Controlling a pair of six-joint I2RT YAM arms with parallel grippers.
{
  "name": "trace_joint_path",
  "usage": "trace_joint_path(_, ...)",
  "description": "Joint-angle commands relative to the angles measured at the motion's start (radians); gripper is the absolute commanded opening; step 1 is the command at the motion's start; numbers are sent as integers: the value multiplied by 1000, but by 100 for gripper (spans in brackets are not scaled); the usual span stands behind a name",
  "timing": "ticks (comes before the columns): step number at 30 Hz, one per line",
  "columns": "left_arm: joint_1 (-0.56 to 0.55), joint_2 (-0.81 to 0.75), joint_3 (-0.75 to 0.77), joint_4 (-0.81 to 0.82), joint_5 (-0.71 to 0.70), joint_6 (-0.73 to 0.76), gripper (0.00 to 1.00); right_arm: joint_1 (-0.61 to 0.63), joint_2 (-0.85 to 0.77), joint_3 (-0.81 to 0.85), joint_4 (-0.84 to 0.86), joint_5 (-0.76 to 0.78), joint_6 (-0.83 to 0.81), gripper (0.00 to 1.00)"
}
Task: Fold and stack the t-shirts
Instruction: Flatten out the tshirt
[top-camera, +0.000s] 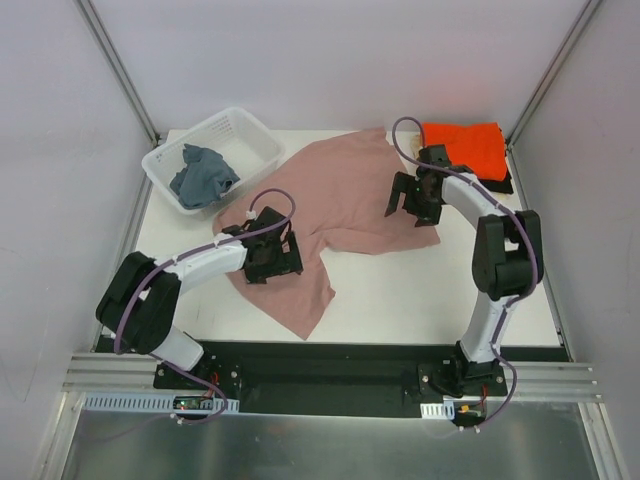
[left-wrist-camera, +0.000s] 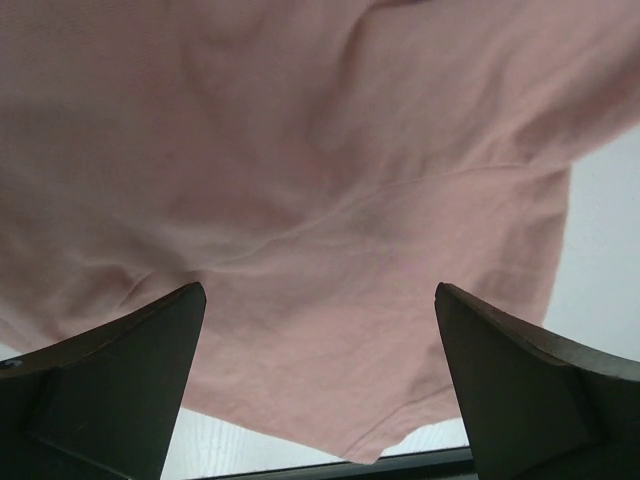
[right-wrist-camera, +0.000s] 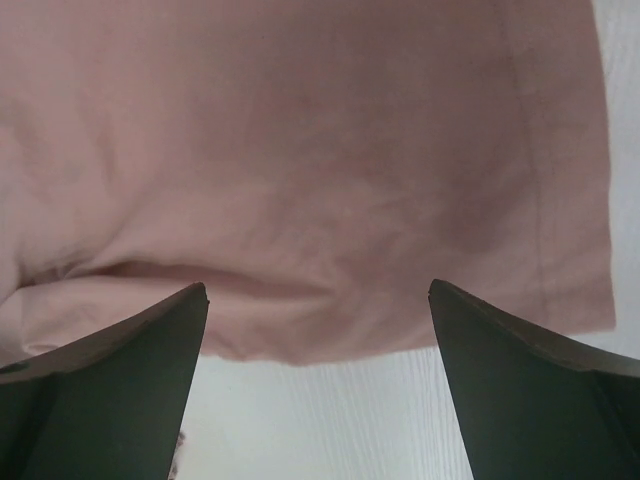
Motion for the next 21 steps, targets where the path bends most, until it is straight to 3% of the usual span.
trace_joint_path(1, 65, 51, -13, 22, 3, -2, 99, 2, 59, 61, 0, -29, 27, 96)
trace_joint_path(11, 177, 44, -42, -53, -86, 49, 99, -45, 21, -180, 52, -107, 27, 97)
trace_joint_path(17, 226, 31, -7, -127, -146, 100, 99, -51, -132, -359, 88, -97, 73, 97)
trace_joint_path(21, 229, 45, 33, -136, -77, 150, 99, -53, -231, -476, 108, -92, 117, 97)
